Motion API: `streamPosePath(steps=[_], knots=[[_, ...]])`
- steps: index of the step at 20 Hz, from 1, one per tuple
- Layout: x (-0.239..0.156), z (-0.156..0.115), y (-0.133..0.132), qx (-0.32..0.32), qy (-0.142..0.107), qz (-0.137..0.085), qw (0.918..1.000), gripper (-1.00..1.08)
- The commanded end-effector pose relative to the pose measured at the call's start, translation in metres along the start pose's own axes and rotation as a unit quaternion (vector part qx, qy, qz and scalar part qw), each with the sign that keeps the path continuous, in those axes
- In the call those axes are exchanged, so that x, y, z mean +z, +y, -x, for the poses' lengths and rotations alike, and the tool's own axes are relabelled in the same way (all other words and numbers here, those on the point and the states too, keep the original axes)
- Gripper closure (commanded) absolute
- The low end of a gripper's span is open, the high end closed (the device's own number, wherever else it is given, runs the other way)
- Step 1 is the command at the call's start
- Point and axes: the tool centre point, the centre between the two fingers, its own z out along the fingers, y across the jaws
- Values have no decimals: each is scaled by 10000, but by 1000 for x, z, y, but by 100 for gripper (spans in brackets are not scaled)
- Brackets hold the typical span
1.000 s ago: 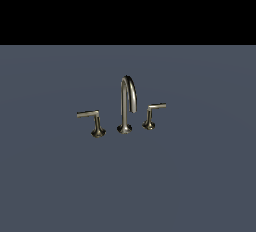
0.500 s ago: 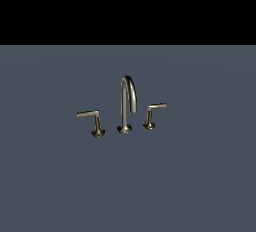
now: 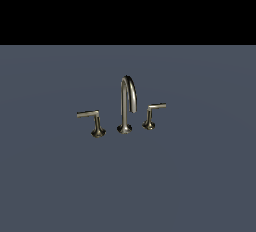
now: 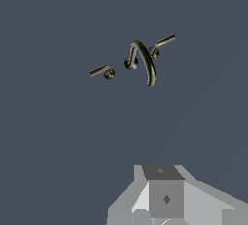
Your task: Turn on the faucet by rotating a designated handle.
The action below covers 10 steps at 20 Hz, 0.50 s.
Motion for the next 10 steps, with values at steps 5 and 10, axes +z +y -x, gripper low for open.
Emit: streamPosePath(steps=[5,10], knots=[[41,-11,-26,709,-22,0,9975,108],[72,-23,-45,1244,-39,-2,9922,108]])
